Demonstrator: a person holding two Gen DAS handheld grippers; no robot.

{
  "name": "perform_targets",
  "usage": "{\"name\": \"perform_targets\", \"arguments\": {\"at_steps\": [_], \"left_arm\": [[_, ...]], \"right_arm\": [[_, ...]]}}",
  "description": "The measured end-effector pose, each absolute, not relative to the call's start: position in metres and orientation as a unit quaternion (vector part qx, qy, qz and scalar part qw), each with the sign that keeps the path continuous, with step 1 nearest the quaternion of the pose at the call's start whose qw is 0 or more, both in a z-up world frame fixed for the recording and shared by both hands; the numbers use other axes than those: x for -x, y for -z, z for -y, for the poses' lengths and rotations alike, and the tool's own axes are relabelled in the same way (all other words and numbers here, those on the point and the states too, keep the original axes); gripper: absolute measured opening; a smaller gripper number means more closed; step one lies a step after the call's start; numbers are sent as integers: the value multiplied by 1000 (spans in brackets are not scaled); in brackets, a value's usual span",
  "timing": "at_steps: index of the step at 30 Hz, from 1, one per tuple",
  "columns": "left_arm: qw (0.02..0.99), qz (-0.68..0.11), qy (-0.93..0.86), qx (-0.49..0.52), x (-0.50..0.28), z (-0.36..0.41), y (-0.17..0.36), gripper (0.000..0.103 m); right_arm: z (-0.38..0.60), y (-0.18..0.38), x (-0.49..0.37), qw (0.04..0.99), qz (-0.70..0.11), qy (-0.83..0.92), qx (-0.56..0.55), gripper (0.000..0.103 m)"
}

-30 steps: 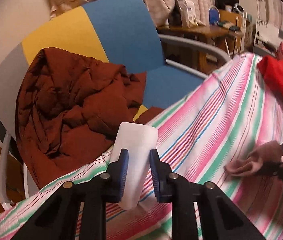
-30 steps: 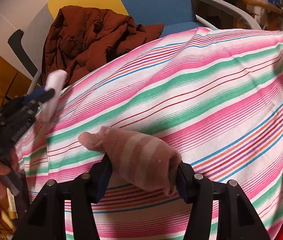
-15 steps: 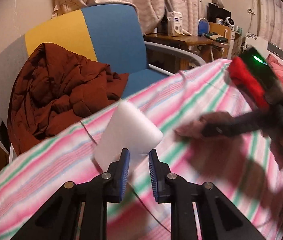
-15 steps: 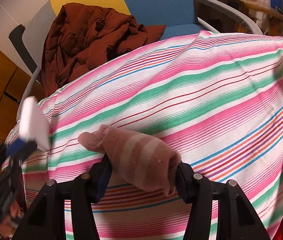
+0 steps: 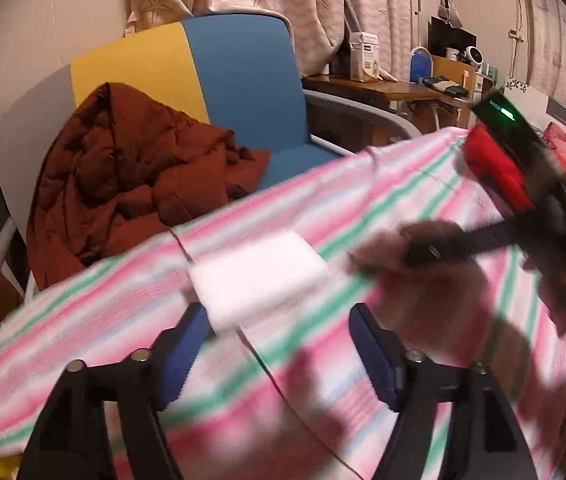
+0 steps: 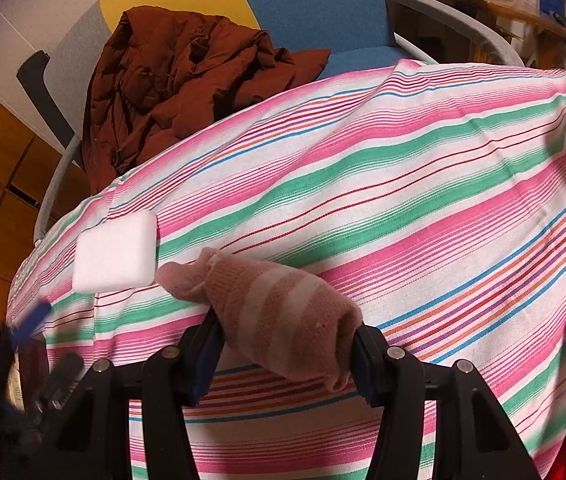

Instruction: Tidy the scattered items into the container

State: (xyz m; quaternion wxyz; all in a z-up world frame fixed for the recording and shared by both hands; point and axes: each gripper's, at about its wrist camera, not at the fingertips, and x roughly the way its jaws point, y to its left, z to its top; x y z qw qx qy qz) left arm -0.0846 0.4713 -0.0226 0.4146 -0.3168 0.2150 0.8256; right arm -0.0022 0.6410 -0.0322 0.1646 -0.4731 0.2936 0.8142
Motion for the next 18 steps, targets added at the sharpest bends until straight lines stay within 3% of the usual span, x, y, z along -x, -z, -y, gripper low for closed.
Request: {"name": "perform_targets", "arguments": {"at_steps": [4, 10, 14, 16, 17, 18], "left_arm": [[429, -220, -794, 370, 114, -495, 32, 79], [398, -148, -798, 428, 139, -512, 45, 79], [389, -195, -803, 408, 130, -524, 55, 76], [393, -214, -804, 392, 123, -527, 55, 54], [402, -216, -802, 385, 119, -527, 54, 25], [408, -212, -800, 386, 118, -526, 53, 14]], "right_arm": [[-641, 33, 2, 164, -295, -814, 473, 58], [-642, 33, 0, 162, -308, -811, 470, 58], [-641, 32, 1, 164, -300, -812, 472, 58], [-640, 32, 1, 165, -296, -813, 473, 58], [-640, 32, 1, 165, -295, -813, 474, 58], [-640, 32, 2, 165, -295, -813, 473, 58]]}}
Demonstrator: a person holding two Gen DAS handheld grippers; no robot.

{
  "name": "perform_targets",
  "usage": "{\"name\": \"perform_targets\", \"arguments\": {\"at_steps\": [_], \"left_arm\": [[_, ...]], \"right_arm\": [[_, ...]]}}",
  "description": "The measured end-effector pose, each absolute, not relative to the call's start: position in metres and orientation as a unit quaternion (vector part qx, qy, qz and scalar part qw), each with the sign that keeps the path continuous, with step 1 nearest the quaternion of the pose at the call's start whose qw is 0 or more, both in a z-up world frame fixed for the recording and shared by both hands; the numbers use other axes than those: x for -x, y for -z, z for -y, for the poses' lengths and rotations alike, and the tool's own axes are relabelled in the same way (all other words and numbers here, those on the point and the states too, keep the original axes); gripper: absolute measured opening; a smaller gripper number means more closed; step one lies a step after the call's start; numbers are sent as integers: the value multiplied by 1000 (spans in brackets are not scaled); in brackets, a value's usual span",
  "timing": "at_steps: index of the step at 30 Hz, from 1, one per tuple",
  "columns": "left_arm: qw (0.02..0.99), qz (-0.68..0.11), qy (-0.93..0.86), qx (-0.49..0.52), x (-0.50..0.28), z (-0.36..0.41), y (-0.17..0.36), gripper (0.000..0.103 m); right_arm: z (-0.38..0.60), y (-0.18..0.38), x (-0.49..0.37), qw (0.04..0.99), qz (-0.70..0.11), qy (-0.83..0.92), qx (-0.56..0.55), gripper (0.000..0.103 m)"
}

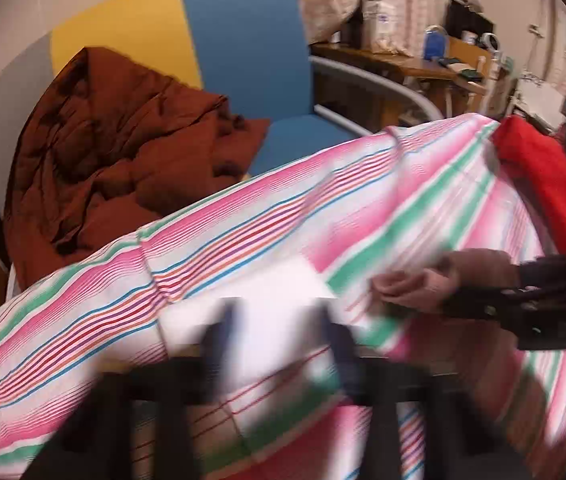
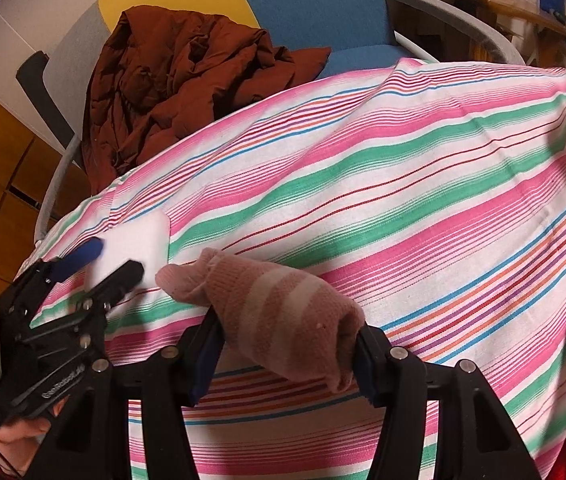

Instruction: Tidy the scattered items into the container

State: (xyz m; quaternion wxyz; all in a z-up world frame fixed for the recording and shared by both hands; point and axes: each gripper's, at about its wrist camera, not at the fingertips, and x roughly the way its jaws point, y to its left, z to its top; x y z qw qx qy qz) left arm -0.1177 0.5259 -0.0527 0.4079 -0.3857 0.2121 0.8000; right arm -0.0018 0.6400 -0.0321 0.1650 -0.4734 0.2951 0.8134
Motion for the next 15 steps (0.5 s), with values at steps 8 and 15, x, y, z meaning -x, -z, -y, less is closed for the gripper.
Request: {"name": "perform_targets", "arguments": {"at_steps": [8, 15], "left_arm": [[417, -169, -809, 378, 107, -504, 50, 23], [412, -232, -814, 338, 119, -505, 43, 72]], "right_arm": [[-640, 31, 2, 165, -294, -814, 473, 58], [-639, 32, 2, 164, -297, -813, 473, 58]]}}
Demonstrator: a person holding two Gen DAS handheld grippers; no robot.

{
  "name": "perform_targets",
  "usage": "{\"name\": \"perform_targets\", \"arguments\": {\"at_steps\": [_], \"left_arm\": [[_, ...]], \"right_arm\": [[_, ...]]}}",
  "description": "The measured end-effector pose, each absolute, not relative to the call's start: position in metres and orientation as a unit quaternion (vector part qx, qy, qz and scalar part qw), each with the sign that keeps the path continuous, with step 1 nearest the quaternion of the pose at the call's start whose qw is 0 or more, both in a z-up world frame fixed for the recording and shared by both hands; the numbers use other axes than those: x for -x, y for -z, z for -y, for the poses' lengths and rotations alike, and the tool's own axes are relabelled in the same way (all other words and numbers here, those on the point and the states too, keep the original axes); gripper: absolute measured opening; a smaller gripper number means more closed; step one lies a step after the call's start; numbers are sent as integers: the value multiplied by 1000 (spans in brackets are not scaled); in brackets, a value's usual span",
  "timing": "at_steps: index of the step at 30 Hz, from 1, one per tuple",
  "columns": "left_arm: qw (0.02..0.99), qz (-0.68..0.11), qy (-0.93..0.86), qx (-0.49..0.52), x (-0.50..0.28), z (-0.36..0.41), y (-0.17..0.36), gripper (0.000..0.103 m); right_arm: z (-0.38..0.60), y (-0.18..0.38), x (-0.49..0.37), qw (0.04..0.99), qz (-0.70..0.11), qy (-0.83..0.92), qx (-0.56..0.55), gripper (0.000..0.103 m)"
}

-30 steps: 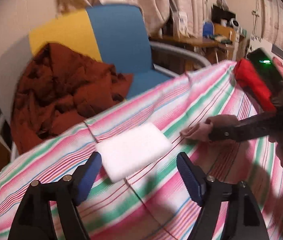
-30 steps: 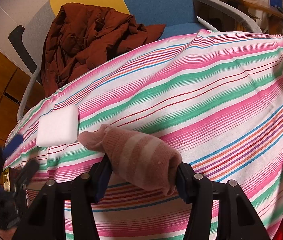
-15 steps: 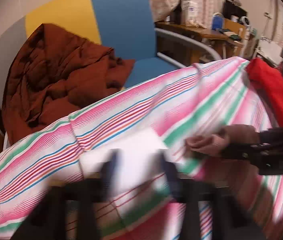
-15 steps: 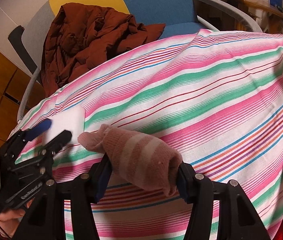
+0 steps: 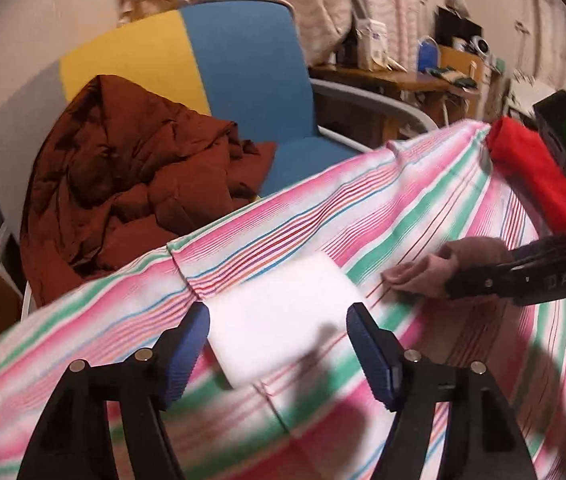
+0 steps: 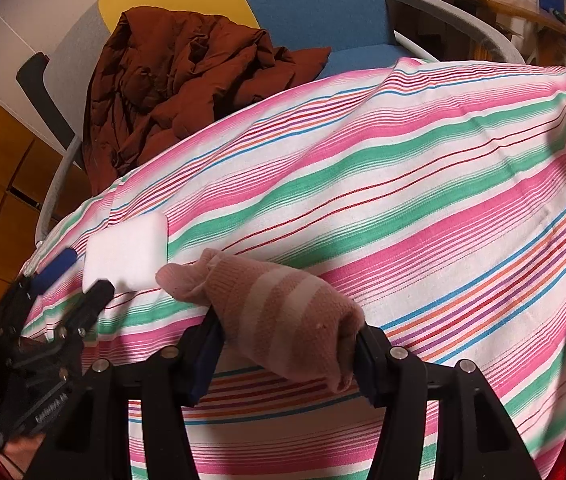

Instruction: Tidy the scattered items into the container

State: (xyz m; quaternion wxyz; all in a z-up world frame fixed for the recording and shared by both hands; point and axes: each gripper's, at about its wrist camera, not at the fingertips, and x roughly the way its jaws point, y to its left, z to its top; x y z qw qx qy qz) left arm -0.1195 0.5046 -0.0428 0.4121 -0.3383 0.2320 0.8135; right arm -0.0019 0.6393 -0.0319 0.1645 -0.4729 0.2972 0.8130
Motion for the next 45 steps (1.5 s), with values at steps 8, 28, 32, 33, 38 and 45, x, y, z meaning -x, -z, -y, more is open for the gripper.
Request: {"name": "perform_targets", "arguments": {"at_steps": [8, 28, 32, 33, 38, 45], "left_arm": [[499, -356, -695, 377, 149, -534, 52, 73], [439, -333, -756, 353, 149, -523, 54, 47], [429, -308, -778, 342, 146, -507, 46, 34], [423, -296, -785, 341, 145, -502, 42, 30], [413, -211, -812, 354, 146, -473, 25, 19], [421, -114, -829, 349, 121, -434, 5, 19]], "right_arm": [[-641, 33, 2, 161, -309, -810, 473, 58], [-642, 32, 2, 160, -301, -812, 473, 51], [-641, 31, 2, 159, -303, -813, 470, 49], [-641, 29, 2, 158, -305, -815, 467, 49], [-639, 24, 2, 149, -305, -824, 454, 49], [-632, 20, 6, 134, -300, -833, 445, 49]]}}
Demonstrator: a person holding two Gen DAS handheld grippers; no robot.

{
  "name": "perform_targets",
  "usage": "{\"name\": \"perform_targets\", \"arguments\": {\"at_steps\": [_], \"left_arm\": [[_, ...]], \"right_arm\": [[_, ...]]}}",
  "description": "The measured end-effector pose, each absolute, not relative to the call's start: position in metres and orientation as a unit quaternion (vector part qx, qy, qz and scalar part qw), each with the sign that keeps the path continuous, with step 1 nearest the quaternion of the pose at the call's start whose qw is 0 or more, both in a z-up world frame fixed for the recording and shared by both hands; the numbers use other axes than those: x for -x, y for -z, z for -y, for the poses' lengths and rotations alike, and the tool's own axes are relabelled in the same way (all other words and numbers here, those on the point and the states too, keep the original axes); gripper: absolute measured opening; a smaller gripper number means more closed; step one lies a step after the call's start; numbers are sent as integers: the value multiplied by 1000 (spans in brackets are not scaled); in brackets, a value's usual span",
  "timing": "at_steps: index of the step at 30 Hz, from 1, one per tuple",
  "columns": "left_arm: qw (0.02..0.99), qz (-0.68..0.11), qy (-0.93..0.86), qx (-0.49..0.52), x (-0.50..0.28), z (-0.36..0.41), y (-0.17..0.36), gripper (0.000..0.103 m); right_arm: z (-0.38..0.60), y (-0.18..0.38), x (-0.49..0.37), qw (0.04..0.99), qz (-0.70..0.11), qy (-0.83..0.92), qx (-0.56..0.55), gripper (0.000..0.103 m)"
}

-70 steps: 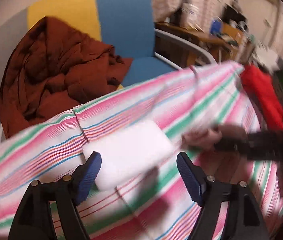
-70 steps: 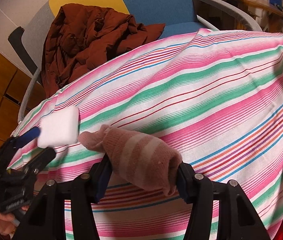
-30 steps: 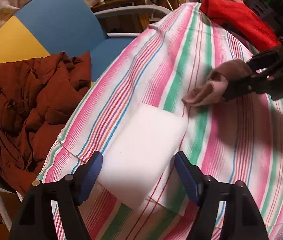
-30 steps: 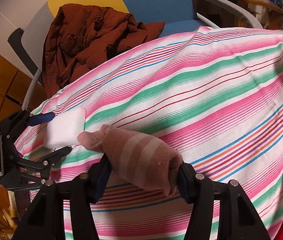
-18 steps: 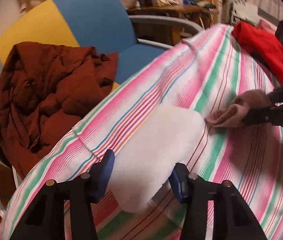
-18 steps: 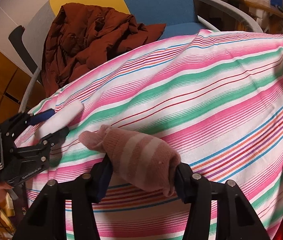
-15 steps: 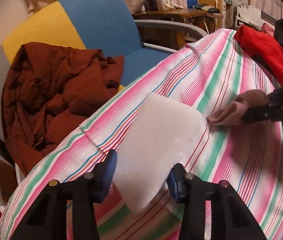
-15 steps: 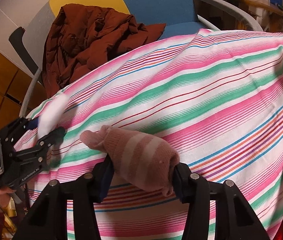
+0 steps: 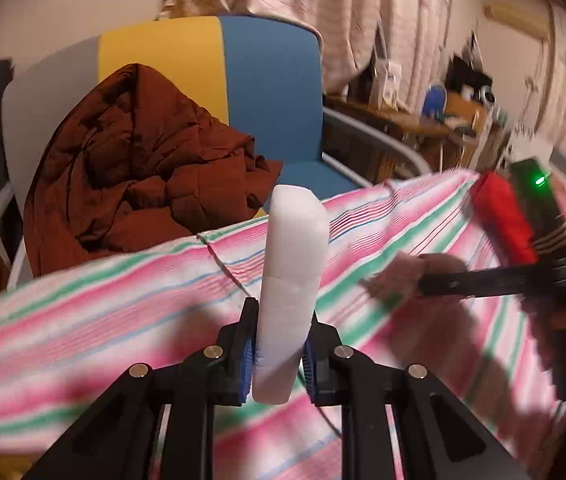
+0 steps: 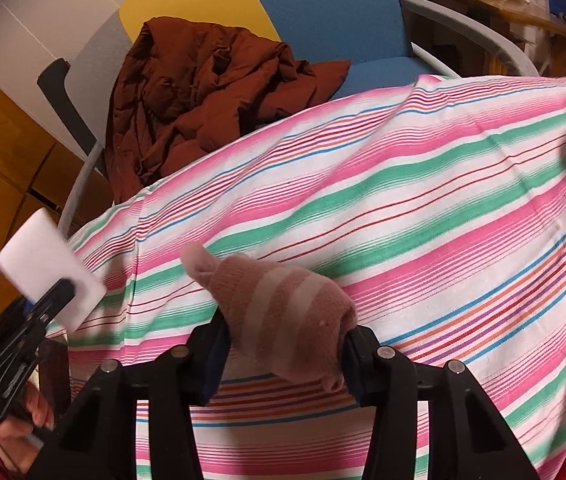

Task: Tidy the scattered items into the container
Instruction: 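Carry the pink sock and white sponge over the gold tray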

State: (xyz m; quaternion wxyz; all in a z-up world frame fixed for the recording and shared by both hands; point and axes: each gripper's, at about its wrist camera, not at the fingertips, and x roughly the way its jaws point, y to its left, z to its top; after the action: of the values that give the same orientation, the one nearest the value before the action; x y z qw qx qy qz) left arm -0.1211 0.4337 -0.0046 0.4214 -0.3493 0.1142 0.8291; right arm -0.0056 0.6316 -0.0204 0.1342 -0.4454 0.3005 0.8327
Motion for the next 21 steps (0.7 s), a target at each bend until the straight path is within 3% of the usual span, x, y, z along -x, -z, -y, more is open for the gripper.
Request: {"name": "perform_targets", "arguments": {"at_steps": [9, 21], "left_arm": [[417, -6, -826, 379, 85, -385, 19, 19], [440, 30, -823, 358, -12, -329, 23, 19]], "right_arm": [[-618, 21, 12, 110, -281, -843, 446, 49], [-596, 15, 16, 93, -226, -866, 437, 49]]}}
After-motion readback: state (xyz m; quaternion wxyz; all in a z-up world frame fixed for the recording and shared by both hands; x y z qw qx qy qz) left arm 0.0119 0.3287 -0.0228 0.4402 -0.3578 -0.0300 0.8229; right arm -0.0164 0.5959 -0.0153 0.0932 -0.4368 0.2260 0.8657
